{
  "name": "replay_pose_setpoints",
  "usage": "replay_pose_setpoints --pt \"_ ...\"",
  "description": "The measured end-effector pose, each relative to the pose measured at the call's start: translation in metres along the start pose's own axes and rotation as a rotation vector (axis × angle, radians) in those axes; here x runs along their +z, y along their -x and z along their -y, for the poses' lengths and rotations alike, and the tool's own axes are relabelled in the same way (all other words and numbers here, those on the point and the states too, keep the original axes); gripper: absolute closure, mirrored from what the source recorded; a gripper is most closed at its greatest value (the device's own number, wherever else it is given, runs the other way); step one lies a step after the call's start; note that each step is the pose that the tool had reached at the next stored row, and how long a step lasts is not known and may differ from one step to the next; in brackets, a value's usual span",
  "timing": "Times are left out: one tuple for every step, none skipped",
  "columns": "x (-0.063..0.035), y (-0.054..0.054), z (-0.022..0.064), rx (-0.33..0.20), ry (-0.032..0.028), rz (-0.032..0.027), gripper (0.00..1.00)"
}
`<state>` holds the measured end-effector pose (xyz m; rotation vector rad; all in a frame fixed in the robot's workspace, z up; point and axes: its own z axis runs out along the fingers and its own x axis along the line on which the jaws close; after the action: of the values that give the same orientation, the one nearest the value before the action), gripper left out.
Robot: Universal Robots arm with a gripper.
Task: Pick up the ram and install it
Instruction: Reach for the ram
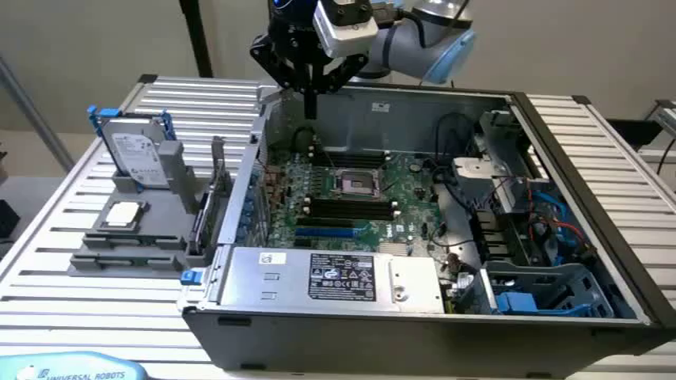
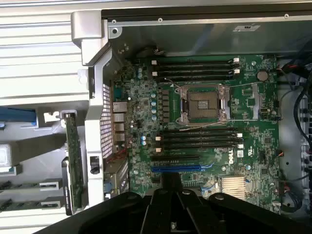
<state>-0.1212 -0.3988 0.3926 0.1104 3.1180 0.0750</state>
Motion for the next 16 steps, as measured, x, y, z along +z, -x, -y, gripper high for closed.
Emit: replay_pose_setpoints --pt "0.0 0.0 0.0 0.0 0.0 0.0 0.89" --pt "0.0 0.0 0.0 0.0 0.0 0.0 0.89" --pt "0.0 0.0 0.0 0.0 -0.0001 0.0 0.89" --pt "0.0 0.0 0.0 0.0 0.0 0.0 0.89" --pt "0.0 0.0 0.0 0.0 0.0 0.0 0.89" --pt "0.0 0.0 0.0 0.0 0.0 0.0 0.89" --pt "0.0 0.0 0.0 0.0 0.0 0.0 0.89" --pt "0.0 0.0 0.0 0.0 0.0 0.0 0.89" --pt "0.0 0.0 0.0 0.0 0.0 0.0 0.89" --pt "0.0 0.0 0.0 0.0 0.0 0.0 0.89" --pt "0.0 0.0 0.0 0.0 -0.0001 0.0 0.89" --pt "0.0 0.0 0.0 0.0 -0.0001 0.0 0.89" --pt "0.0 0.0 0.0 0.0 0.0 0.0 0.89" --pt "0.0 -0.0001 0.0002 0.0 -0.0001 0.0 0.89" --pt "-0.0001 -0.0009 0.001 0.0 -0.0001 0.0 0.89" --pt "-0.0002 -0.0028 0.0022 0.0 -0.0001 0.0 0.89"
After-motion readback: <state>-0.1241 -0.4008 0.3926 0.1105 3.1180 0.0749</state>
